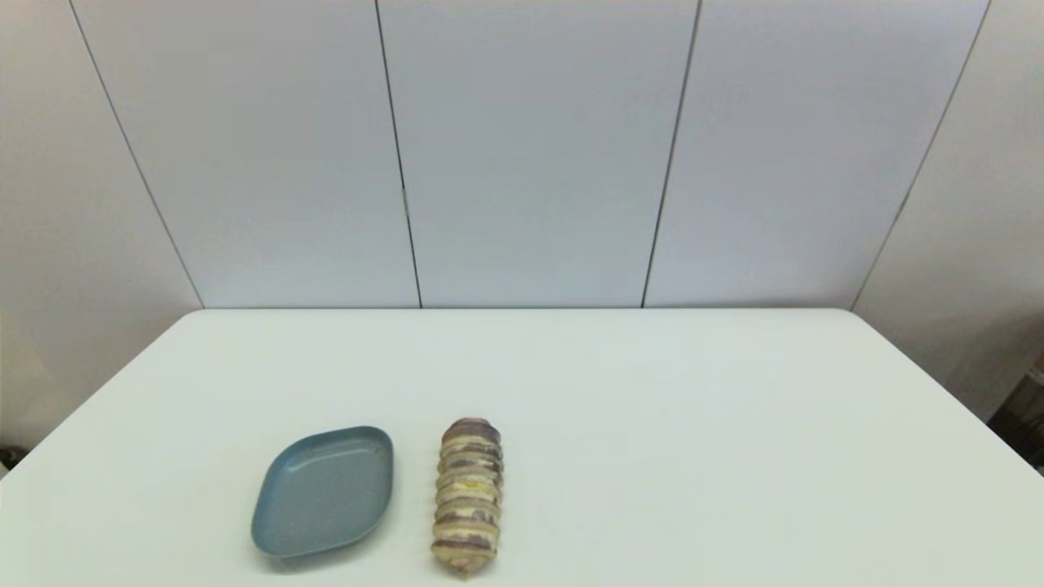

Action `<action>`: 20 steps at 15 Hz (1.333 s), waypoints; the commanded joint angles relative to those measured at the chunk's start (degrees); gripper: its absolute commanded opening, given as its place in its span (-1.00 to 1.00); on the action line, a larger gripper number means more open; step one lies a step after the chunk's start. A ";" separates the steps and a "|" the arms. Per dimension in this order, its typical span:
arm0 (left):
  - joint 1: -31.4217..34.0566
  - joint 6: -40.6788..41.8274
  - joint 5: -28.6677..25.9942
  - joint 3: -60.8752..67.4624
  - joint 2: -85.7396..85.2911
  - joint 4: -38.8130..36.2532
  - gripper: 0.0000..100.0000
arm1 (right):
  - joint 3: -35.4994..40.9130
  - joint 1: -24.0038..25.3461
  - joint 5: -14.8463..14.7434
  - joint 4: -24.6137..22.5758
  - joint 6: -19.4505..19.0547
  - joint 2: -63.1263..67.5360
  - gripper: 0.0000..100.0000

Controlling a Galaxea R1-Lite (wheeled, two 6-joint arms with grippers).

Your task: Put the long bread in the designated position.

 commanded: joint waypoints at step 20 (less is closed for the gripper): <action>-0.10 -2.41 1.48 0.30 -0.29 1.05 1.00 | 0.00 0.04 0.04 0.09 -0.02 0.07 1.00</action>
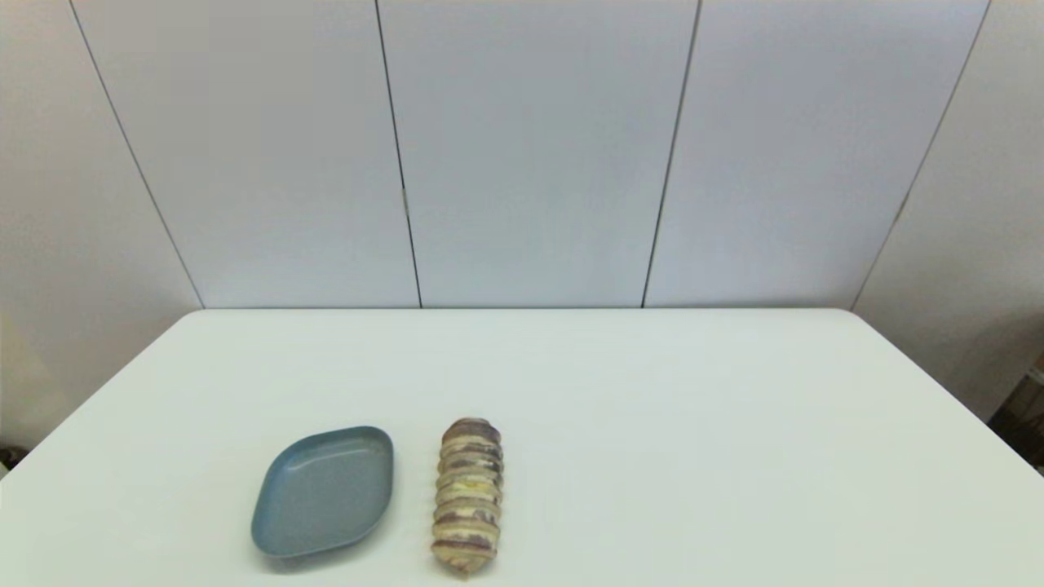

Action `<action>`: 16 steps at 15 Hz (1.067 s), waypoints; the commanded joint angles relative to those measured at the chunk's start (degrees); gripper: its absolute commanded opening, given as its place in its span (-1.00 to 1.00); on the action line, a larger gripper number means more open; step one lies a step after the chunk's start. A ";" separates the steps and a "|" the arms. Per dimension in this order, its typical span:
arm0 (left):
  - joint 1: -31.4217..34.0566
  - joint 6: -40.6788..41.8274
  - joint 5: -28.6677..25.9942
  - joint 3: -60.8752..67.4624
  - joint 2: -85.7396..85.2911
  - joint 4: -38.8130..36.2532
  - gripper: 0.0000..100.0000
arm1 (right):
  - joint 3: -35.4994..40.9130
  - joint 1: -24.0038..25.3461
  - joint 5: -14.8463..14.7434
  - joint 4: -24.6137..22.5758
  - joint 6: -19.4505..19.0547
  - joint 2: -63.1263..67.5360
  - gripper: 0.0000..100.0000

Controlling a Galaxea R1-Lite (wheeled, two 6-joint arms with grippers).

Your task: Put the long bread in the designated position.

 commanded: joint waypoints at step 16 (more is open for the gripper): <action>-0.04 0.02 0.02 0.09 0.10 -0.02 1.00 | 0.00 0.02 -0.07 -0.05 -0.02 0.07 1.00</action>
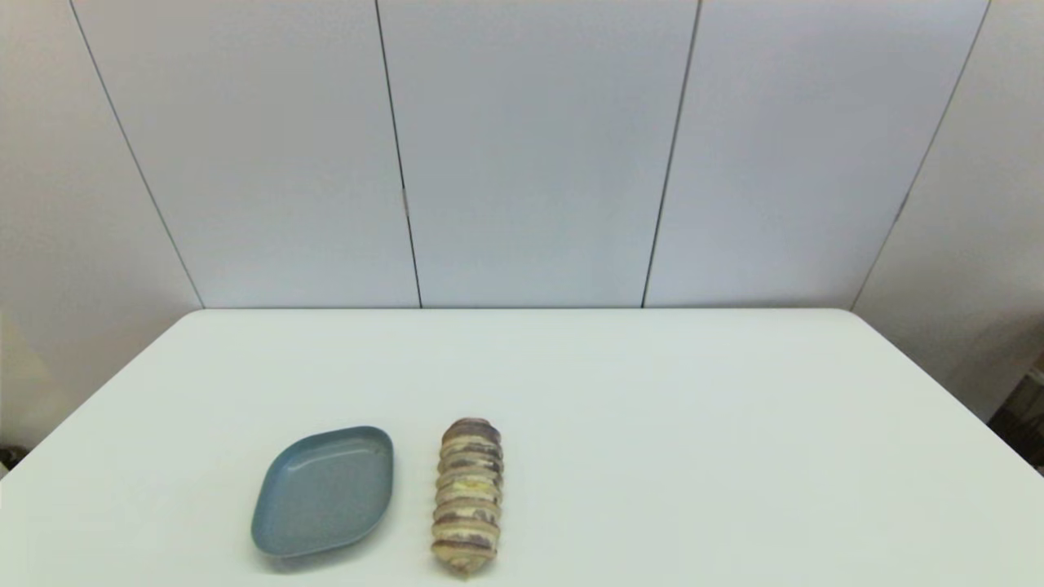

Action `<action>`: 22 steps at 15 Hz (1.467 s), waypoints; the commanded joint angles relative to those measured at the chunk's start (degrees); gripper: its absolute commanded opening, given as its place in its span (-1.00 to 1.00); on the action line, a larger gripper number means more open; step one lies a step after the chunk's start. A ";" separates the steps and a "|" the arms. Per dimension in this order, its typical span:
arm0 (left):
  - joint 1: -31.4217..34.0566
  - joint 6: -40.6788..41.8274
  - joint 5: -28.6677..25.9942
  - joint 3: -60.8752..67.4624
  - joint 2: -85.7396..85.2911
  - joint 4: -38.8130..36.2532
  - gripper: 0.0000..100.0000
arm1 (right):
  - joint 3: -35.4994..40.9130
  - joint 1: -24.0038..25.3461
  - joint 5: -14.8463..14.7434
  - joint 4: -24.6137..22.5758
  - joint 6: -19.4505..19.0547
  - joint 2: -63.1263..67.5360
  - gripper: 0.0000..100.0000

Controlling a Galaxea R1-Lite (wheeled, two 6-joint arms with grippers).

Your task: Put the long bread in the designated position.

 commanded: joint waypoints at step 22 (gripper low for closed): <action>0.07 0.00 -0.02 0.09 0.10 -0.02 1.00 | 0.00 -0.04 0.04 -0.08 -0.28 0.07 1.00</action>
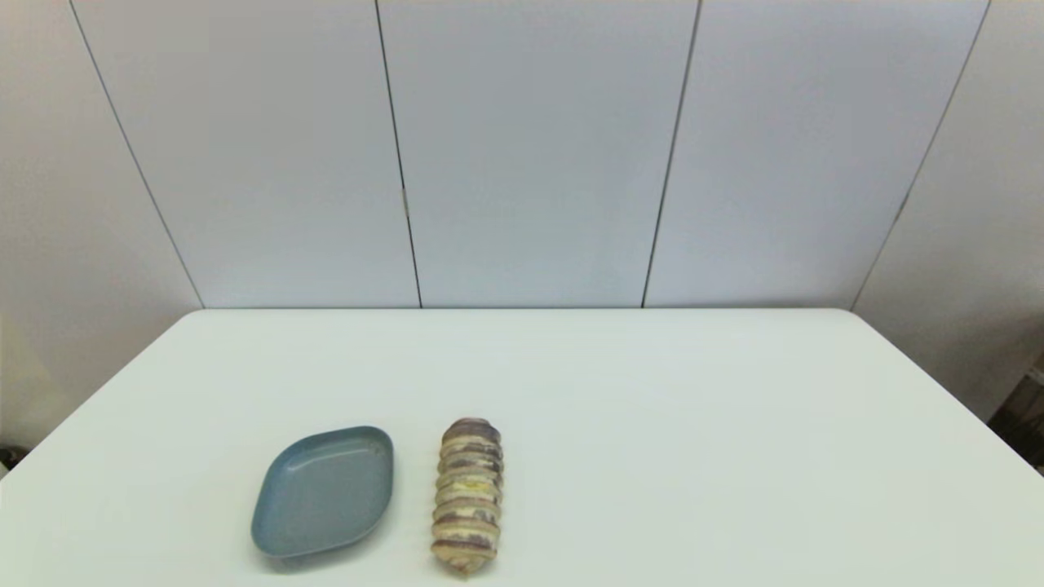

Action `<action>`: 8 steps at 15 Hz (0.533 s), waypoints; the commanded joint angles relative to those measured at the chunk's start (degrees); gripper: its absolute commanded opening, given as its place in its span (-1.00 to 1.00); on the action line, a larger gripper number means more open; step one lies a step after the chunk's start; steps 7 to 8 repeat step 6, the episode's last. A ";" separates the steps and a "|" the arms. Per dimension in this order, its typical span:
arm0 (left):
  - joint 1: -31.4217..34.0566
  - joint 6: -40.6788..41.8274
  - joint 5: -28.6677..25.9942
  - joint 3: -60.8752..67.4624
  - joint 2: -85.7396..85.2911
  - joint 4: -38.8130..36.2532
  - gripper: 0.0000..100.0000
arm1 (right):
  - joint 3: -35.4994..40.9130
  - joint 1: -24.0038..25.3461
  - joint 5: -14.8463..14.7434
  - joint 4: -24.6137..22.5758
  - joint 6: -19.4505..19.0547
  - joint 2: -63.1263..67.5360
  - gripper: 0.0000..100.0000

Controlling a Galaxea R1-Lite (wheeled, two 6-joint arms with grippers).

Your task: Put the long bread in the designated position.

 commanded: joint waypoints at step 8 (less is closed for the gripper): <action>0.02 0.00 -0.02 0.09 0.07 -0.02 1.00 | 0.00 0.04 0.02 0.00 -0.11 0.07 1.00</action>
